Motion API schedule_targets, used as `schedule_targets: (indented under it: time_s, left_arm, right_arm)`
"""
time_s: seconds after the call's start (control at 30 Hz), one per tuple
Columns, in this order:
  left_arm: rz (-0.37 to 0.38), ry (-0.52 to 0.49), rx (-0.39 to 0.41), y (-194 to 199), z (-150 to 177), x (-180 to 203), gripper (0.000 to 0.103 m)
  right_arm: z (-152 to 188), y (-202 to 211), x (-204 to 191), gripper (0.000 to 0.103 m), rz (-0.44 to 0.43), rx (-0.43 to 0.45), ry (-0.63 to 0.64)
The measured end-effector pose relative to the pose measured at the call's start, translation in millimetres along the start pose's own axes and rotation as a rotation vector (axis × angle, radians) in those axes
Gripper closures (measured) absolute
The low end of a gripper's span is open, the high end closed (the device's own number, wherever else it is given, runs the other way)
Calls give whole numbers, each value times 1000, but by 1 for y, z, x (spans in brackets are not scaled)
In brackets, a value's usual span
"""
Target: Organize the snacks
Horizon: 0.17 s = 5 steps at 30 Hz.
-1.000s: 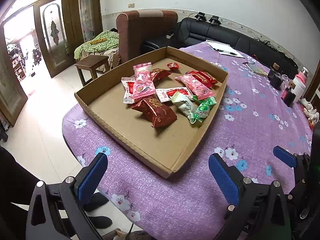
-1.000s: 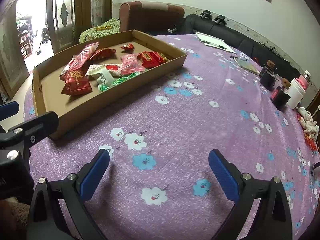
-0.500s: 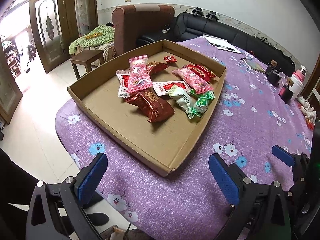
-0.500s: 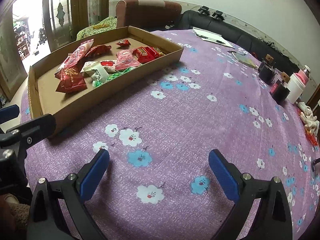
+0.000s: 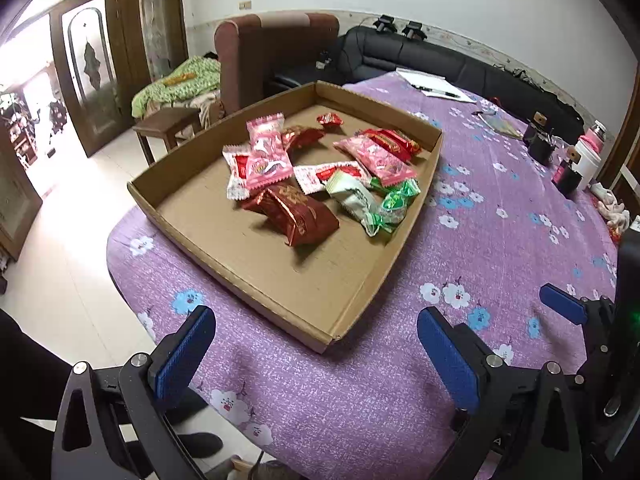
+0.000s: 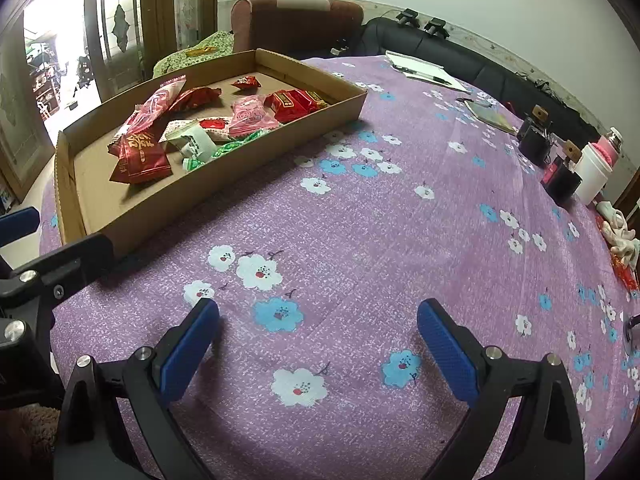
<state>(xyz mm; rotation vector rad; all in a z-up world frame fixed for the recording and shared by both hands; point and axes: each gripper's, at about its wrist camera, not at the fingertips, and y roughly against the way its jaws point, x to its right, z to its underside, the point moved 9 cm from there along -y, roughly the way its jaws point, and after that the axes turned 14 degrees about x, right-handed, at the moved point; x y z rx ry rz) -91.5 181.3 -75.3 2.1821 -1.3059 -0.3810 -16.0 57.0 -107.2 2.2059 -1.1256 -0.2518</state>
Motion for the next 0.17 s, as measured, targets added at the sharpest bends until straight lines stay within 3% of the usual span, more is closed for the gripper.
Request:
schedule_targets:
  time_s: [0.17]
  left_arm:
    - [8, -7, -2, 0, -1, 1, 1]
  right_arm:
    - [1, -1, 1, 3, -1, -3, -6]
